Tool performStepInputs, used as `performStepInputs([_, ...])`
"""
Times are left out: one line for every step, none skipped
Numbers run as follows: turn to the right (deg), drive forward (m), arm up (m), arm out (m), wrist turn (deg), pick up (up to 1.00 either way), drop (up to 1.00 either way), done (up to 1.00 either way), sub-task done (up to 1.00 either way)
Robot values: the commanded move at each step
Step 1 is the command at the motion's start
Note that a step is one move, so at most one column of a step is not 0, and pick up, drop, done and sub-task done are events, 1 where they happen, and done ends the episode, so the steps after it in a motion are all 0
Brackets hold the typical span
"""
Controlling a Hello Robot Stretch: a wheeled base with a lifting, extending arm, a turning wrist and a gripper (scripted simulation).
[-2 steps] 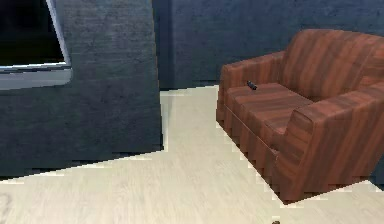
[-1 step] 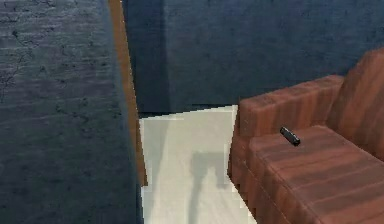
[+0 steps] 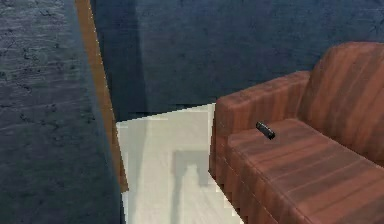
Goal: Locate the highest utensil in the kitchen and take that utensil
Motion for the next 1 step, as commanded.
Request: performStepInputs([0.0, 0.75, 0.00, 0.00, 0.0, 0.00, 0.00, 0.00, 0.00])
